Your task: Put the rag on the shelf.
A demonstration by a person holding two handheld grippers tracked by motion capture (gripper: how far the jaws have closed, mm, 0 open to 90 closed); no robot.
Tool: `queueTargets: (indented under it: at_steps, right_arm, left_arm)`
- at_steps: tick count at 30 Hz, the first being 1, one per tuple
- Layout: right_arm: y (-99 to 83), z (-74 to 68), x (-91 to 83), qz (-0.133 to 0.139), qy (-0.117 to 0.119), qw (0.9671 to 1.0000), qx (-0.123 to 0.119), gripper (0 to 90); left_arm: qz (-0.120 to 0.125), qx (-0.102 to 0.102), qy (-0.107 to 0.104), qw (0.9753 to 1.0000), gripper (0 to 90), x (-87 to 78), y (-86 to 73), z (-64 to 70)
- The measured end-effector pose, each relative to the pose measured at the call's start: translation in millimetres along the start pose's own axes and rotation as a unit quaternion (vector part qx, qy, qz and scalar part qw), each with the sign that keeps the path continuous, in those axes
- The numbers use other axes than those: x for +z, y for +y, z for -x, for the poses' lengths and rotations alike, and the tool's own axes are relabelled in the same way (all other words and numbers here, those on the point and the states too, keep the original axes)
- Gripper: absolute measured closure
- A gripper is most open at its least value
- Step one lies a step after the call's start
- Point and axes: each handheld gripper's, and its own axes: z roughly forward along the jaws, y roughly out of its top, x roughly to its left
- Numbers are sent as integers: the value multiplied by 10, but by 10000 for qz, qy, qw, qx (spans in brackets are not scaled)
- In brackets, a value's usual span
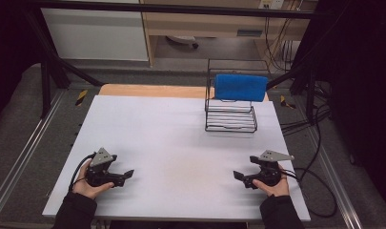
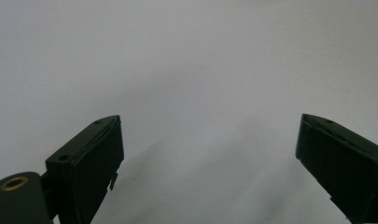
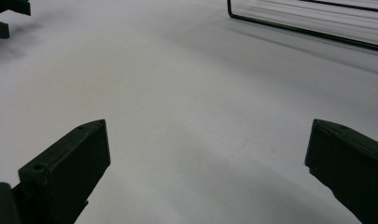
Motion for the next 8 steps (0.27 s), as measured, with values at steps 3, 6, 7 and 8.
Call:
queueTargets:
  at_steps: [3, 6, 7, 8]
  right_arm:
    - [-12, 11, 3, -22, -26, 10000, 1, 8]
    - [-17, 16, 10, -35, -30, 10000, -49, 8]
    - [-17, 17, 11, -33, -28, 10000, -52, 8]
    - [-16, 16, 13, -40, -29, 10000, -46, 8]
  left_arm:
    - [8, -7, 2, 10000, 79, 0, -12, -2]
    - [-13, 5, -10, 10000, 79, 10, -15, 4]
    - [-22, 14, -14, 10000, 79, 11, -14, 6]
    - [-22, 14, -17, 10000, 79, 12, -14, 8]
